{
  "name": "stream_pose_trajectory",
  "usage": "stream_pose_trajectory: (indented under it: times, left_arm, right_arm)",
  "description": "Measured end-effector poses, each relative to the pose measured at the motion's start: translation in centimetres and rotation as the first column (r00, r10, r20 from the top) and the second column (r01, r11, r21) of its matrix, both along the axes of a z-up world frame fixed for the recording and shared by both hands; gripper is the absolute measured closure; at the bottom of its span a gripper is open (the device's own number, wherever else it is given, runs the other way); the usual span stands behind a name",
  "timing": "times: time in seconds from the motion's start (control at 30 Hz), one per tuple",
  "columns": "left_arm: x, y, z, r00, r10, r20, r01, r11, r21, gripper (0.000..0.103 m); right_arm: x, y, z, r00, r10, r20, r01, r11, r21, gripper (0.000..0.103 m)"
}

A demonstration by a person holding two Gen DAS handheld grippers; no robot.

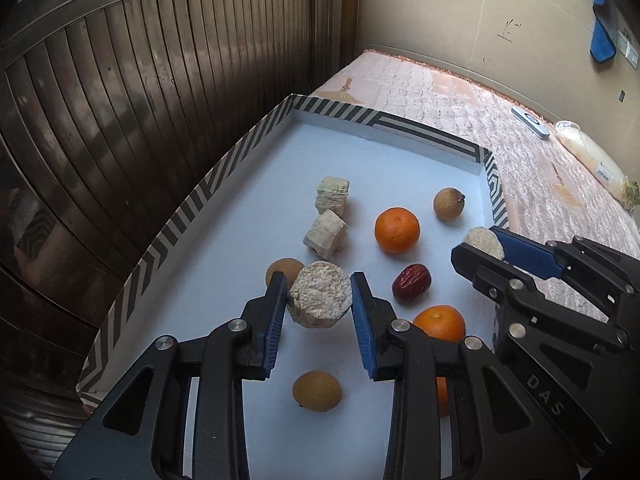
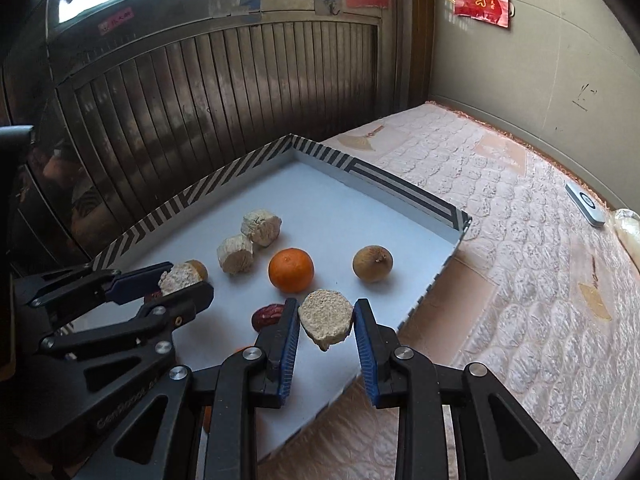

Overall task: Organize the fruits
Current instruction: 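Carry both round cabbage slices over the striped tray, then lower the cabbage slices into the tray and open both tools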

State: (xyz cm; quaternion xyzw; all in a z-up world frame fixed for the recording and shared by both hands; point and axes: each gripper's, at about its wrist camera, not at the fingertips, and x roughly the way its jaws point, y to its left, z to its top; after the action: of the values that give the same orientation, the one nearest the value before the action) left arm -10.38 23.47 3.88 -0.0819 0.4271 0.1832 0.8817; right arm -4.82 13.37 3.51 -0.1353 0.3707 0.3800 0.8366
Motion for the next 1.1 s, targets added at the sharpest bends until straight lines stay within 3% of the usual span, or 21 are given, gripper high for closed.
stream_pose_trajectory:
  times: [0.17, 0.63, 0.7, 0.97, 1.1]
  left_arm:
    - [0.3, 0.3, -0.3, 1.0, -0.004, -0.024, 0.004, 1.0, -0.029, 0.071]
    - [0.9, 0.1, -0.5, 0.999, 0.003, -0.05, -0.003, 1.0, -0.004, 0.07]
    - [0.9, 0.1, -0.5, 0.999, 0.005, -0.05, -0.005, 1.0, -0.005, 0.064]
    - [0.2, 0.1, -0.1, 1.0, 0.023, -0.013, -0.023, 1.0, 0.002, 0.049]
    - [-0.6, -0.1, 0.2, 0.999, 0.046, 0.017, -0.046, 0.999, 0.019, 0.047]
  right_arm:
    - [1.0, 0.8, -1.0, 0.999, -0.001, -0.032, 0.001, 1.0, -0.005, 0.076]
    - [1.9, 1.1, -1.5, 0.998, -0.022, -0.054, 0.023, 1.0, 0.017, 0.076]
    - [1.8, 1.0, -1.3, 0.998, -0.019, -0.057, 0.02, 0.999, 0.026, 0.071]
    - [0.7, -0.5, -0.5, 0.998, -0.047, -0.039, 0.049, 0.997, 0.058, 0.07]
    - [-0.4, -1.7, 0.2, 0.997, -0.074, -0.005, 0.074, 0.995, 0.068, 0.068]
